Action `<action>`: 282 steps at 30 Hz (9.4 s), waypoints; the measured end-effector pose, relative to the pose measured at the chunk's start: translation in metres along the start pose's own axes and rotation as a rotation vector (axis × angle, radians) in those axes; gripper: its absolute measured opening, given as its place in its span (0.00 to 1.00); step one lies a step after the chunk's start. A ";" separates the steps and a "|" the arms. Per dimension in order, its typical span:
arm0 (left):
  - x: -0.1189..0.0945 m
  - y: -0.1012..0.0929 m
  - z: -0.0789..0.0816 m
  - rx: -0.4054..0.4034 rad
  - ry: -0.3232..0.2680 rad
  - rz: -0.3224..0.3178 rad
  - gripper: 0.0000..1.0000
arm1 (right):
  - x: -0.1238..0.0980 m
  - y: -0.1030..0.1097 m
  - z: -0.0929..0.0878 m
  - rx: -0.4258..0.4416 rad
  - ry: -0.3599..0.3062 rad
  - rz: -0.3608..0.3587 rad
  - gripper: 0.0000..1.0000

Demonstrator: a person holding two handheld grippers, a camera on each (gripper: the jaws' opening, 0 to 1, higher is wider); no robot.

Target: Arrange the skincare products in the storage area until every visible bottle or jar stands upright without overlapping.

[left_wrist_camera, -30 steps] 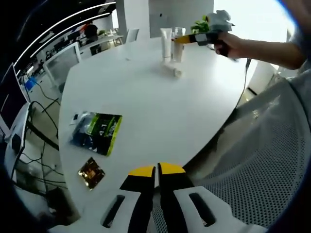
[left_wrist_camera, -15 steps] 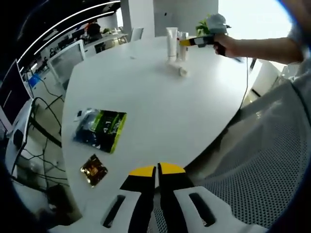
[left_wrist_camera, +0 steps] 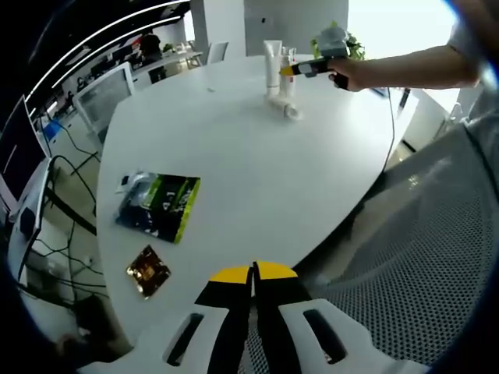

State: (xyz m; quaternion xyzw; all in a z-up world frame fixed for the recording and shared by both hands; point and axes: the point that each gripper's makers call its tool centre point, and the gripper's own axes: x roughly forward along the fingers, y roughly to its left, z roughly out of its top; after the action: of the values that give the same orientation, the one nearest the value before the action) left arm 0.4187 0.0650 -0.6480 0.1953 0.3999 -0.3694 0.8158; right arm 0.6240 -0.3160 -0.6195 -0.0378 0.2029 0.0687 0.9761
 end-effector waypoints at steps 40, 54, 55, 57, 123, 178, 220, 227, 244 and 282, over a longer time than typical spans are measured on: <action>0.001 0.001 -0.003 -0.006 0.018 0.003 0.00 | 0.025 -0.023 -0.017 -0.053 -0.071 -0.079 0.15; 0.001 0.000 -0.003 -0.004 0.022 0.001 0.00 | 0.029 -0.026 -0.014 -0.069 -0.068 -0.106 0.16; 0.001 0.001 -0.001 -0.004 0.013 0.003 0.00 | 0.029 -0.026 -0.014 -0.071 -0.065 -0.104 0.16; 0.000 0.002 0.001 -0.007 0.002 0.006 0.00 | 0.029 -0.027 -0.013 -0.076 -0.056 -0.106 0.17; 0.000 0.001 0.002 0.010 -0.003 0.005 0.00 | -0.007 0.021 -0.071 0.237 0.141 -0.011 0.34; -0.003 0.001 0.006 0.041 -0.019 0.016 0.00 | -0.083 0.107 -0.048 0.169 0.174 0.343 0.10; -0.006 -0.005 0.010 0.108 -0.033 0.014 0.00 | -0.225 0.206 0.000 -0.054 -0.025 0.574 0.11; -0.007 -0.007 0.012 0.107 -0.040 0.008 0.00 | -0.235 0.224 0.004 -0.138 -0.019 0.584 0.11; -0.046 -0.030 0.080 -0.096 -0.324 -0.051 0.03 | -0.238 0.252 0.005 -0.254 -0.036 0.590 0.11; -0.103 -0.090 0.138 -0.830 -0.573 -0.721 0.22 | -0.272 0.290 0.006 -0.497 -0.171 0.758 0.11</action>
State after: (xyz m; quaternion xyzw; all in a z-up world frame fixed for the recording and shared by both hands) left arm 0.3791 -0.0323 -0.4846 -0.3925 0.3161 -0.4733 0.7225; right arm 0.3358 -0.0612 -0.5183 -0.1880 0.0984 0.4704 0.8566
